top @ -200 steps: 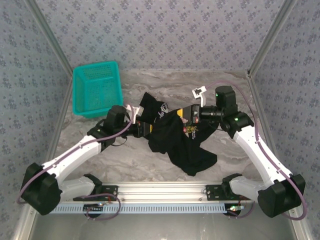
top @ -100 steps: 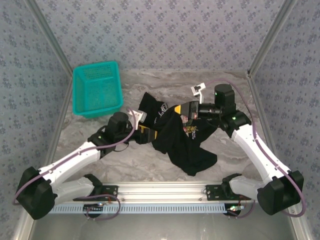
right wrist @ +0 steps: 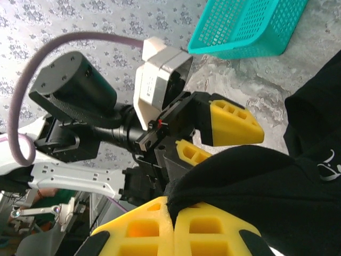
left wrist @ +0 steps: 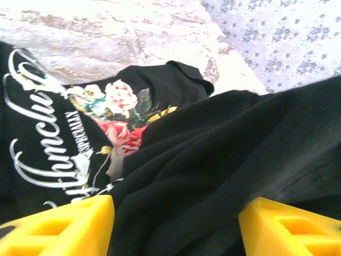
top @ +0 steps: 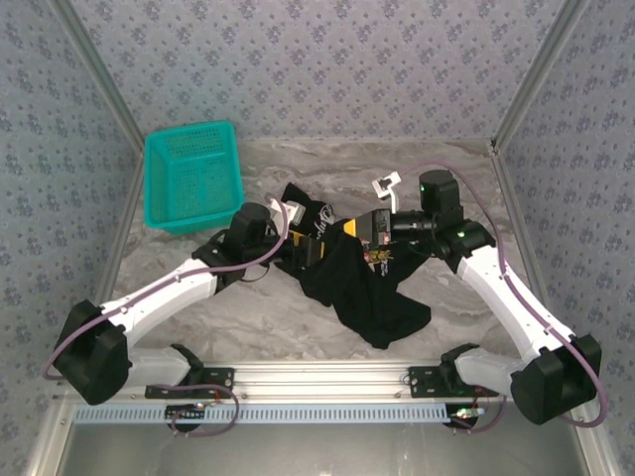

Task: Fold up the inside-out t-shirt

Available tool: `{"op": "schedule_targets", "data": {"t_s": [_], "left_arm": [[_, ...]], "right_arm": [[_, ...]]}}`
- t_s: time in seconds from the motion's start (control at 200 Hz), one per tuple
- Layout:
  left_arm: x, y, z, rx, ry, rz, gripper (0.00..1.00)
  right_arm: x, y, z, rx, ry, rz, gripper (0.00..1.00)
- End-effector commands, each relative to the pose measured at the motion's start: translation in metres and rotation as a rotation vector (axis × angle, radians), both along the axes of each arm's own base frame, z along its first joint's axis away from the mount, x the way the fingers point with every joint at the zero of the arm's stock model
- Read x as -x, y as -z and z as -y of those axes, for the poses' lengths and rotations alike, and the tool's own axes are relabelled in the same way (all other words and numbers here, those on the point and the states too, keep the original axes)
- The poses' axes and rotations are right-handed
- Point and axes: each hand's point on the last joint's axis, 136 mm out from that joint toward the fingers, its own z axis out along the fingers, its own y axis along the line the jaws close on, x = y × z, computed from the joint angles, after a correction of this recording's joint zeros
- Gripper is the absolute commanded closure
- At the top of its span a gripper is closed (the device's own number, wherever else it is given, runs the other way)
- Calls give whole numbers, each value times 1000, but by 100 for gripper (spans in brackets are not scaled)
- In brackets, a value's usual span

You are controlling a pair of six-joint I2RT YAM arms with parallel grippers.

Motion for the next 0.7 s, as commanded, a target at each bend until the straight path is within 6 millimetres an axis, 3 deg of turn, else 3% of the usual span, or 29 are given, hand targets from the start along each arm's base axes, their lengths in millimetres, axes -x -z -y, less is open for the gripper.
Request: {"op": "schedule_targets", "data": {"t_s": [0.0,0.125,0.26,0.3,0.385,0.465,0.565,0.695], "left_arm": [[4,-11,21,38,127,37,45],[17,-6,36,49,256,-15,58],[17,-18,36,68,253,-35,90],[15,-26,32,83,224,-47,100],[11,-56,23,192,149,-80,100],[9,-82,16,344,77,-117,100],[8,-89,12,404,24,-187,100],[9,-87,11,458,-10,-258,100]], "right_arm": [[12,3,-3,-2,-74,-2,100],[13,1,0,23,-76,15,100],[10,10,16,88,-36,25,100],[5,20,26,153,11,31,100],[-17,63,69,471,244,36,100],[-29,91,106,704,415,24,85],[-28,90,100,753,446,92,66],[-8,67,62,571,340,213,53]]}}
